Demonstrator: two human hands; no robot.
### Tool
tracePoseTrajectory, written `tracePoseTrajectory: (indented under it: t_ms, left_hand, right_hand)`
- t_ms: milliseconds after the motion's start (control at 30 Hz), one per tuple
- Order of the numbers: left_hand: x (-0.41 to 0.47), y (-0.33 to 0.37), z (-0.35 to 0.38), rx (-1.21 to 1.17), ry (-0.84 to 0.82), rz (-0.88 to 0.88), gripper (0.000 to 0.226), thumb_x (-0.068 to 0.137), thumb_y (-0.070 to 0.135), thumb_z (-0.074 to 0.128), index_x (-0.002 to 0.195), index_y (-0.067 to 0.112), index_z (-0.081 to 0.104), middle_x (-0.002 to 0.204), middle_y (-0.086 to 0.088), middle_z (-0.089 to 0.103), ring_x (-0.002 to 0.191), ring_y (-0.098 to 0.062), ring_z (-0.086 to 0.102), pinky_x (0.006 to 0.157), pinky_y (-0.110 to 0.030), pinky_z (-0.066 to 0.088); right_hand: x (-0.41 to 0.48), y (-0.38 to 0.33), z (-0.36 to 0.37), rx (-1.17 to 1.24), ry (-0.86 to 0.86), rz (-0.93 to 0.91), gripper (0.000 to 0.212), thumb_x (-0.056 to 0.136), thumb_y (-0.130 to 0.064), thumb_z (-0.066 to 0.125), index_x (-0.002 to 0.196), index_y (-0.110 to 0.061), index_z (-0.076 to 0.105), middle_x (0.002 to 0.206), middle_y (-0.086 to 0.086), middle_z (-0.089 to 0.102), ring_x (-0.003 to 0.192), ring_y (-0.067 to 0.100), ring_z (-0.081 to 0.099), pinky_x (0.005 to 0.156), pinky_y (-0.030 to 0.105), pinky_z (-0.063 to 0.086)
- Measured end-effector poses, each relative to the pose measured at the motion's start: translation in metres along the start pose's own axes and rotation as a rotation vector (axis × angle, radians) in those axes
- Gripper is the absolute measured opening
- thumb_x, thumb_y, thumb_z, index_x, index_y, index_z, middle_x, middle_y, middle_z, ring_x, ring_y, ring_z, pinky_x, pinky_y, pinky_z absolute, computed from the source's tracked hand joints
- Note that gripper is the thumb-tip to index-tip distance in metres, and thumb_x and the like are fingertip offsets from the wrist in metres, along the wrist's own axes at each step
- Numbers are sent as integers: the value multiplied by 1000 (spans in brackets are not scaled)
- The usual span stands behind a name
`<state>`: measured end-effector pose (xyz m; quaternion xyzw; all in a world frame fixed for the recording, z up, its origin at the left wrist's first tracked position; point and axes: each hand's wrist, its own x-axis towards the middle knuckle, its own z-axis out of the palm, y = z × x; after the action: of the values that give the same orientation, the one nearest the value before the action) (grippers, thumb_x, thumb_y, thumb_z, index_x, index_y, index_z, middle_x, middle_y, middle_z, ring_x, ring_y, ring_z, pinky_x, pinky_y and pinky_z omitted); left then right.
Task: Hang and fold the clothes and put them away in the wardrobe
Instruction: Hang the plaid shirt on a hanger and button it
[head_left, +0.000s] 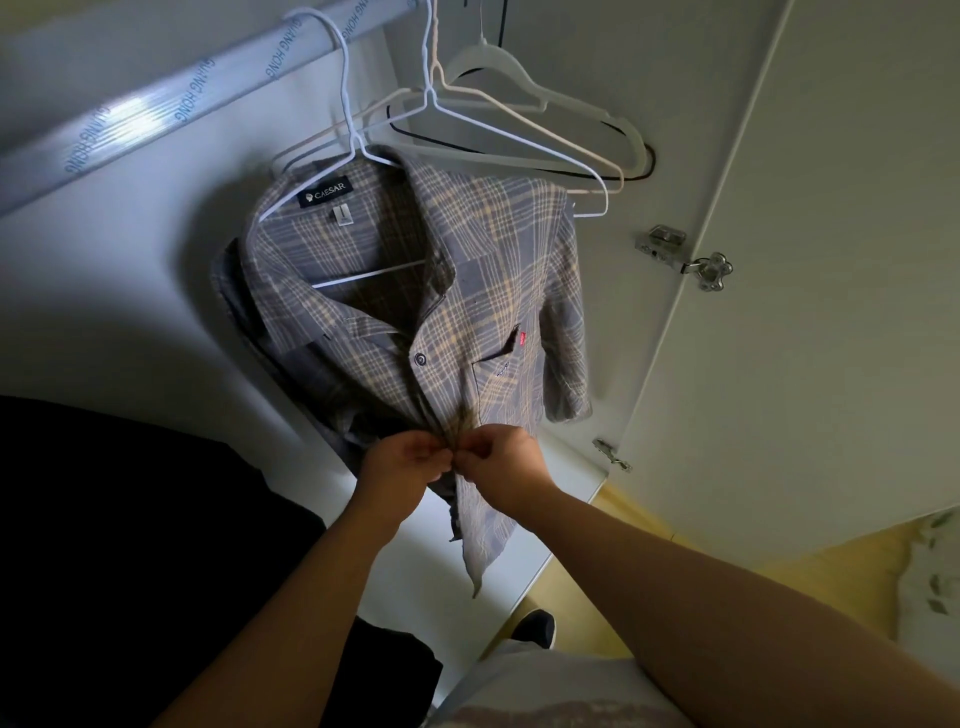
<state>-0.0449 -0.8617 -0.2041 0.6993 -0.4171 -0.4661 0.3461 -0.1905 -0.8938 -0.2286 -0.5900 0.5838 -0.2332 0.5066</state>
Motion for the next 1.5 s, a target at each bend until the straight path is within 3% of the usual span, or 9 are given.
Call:
tracePoseTrajectory:
  t_ms: [133, 367, 533, 700, 900, 1067, 1200, 1367, 1500]
  left_hand:
    - [0, -1, -2, 17, 32, 21, 7, 94, -6, 62, 96, -9, 68, 73, -7, 67, 53, 5, 61, 54, -7, 46]
    - [5, -5, -2, -27, 71, -15, 6, 91, -5, 66, 89, -7, 71, 62, -1, 71, 53, -3, 64, 52, -11, 48]
    - [9, -5, 0, -130, 30, -93, 35, 90, -7, 63, 61, 10, 75, 66, -10, 72, 62, -14, 71, 58, -18, 54]
    - [10, -8, 1, 64, 77, 30, 23, 91, 23, 74, 71, 11, 74, 68, -2, 74, 64, -8, 71, 56, -11, 50]
    - [17, -8, 4, -1, 81, -39, 23, 92, 13, 72, 70, 8, 67, 58, 2, 69, 59, -9, 68, 58, -18, 50]
    - [20, -6, 8, -380, 65, -228, 9, 91, 0, 70, 95, -7, 67, 82, -11, 74, 76, -18, 73, 59, -19, 57]
    - [23, -8, 7, -401, 26, -202, 3, 92, 0, 69, 90, -2, 69, 79, -8, 76, 76, -17, 75, 63, -21, 58]
    - [25, -12, 5, -400, 10, -188, 10, 96, 3, 65, 100, -5, 69, 93, -15, 76, 85, -21, 75, 67, -24, 59]
    - [24, -11, 4, -367, 1, -163, 8, 97, 2, 62, 92, -3, 66, 73, -5, 73, 63, -11, 71, 54, -18, 53]
  right_hand:
    - [0, 0, -1, -9, -8, -7, 15, 86, -14, 66, 75, -24, 70, 80, 1, 73, 70, 12, 62, 50, 8, 38]
    - [3, 3, 1, -27, 22, -24, 12, 83, -25, 79, 79, -25, 68, 77, -8, 67, 65, 2, 57, 46, 4, 36]
    - [4, 4, 3, -106, 47, -40, 15, 80, -32, 79, 76, -26, 66, 72, -12, 62, 64, 2, 56, 47, 10, 38]
    - [4, 4, 7, -118, 46, -52, 19, 79, -34, 77, 72, -26, 61, 70, -10, 61, 59, 3, 54, 43, 7, 37]
    - [6, 8, 8, -64, 89, -27, 21, 75, -36, 81, 76, -22, 65, 69, -9, 63, 59, 3, 56, 46, 6, 38]
    - [6, 12, 9, -60, 78, -21, 24, 73, -37, 79, 75, -20, 63, 66, -10, 61, 53, -3, 56, 41, 8, 36]
    - [6, 13, 11, -38, 101, -15, 26, 72, -41, 80, 76, -22, 64, 67, -9, 63, 52, 2, 55, 40, 10, 37]
    - [5, 14, 11, 32, 96, -8, 24, 72, -34, 83, 72, -24, 61, 59, -12, 60, 50, -10, 55, 39, 9, 35]
    - [4, 14, 12, 15, 88, -13, 25, 74, -37, 83, 72, -25, 61, 63, -10, 60, 53, -11, 54, 41, 9, 36]
